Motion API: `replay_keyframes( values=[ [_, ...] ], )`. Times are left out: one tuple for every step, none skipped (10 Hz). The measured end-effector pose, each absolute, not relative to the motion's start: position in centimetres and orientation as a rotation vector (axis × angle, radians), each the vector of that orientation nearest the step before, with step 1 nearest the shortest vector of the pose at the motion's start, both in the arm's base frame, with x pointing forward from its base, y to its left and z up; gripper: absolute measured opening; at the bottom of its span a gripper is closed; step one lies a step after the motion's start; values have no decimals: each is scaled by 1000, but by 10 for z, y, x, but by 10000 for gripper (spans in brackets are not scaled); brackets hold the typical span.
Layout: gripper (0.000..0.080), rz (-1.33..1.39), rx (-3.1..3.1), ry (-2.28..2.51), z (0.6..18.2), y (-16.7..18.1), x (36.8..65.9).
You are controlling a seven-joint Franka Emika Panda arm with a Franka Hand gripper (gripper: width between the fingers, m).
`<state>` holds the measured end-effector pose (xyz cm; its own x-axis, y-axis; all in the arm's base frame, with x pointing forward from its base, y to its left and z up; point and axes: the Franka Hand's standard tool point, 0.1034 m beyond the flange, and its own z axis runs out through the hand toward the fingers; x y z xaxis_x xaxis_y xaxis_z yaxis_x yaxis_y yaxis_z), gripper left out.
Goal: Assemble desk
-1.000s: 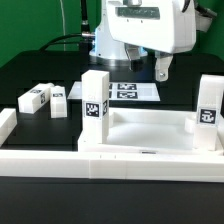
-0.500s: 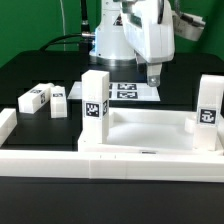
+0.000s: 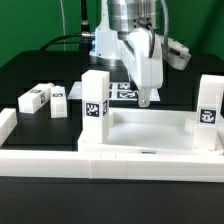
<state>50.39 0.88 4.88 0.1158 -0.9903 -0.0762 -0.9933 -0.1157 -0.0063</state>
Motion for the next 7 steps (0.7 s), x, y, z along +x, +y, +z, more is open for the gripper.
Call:
replay_keyframes(
  values=[
    [649,95,-2317,2059,40,8,500],
    [649,105,-2327,2067,30,7,499],
    [649,112,-2337,2073,22,6,499],
    [649,118,-2345,2078,15,5,499],
    [649,120,-2351,2080,10,5,500],
    [649,122,-2356,2076,9,7,500],
    [623,121,-2358,2074,9,6,500]
  ],
)
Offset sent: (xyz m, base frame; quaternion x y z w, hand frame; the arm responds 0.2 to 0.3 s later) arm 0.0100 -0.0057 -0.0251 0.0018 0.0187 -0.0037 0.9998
